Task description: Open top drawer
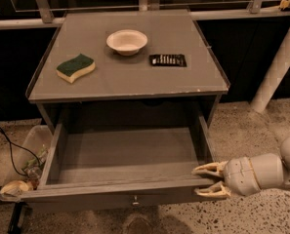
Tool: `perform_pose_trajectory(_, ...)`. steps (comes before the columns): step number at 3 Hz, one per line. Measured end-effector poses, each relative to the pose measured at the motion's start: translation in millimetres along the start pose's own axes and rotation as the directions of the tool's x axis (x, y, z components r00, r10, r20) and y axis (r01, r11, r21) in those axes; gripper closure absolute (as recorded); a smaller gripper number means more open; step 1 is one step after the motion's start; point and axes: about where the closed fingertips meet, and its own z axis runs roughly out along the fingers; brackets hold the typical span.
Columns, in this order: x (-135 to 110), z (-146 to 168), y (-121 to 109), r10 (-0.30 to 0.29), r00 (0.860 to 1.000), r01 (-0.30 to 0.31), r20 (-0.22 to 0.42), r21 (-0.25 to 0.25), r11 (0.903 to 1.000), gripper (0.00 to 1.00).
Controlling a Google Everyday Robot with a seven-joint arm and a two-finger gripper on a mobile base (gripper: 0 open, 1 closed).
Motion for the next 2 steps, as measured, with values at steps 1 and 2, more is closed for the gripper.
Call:
perform_pose_trajectory(1,0.0,0.1,0.0,0.0,1.0,0.0,0.0,0.0,1.0,0.35)
perform_pose_trajectory(2,0.0,0.1,0.0,0.0,1.0,0.0,0.0,0.0,1.0,0.12)
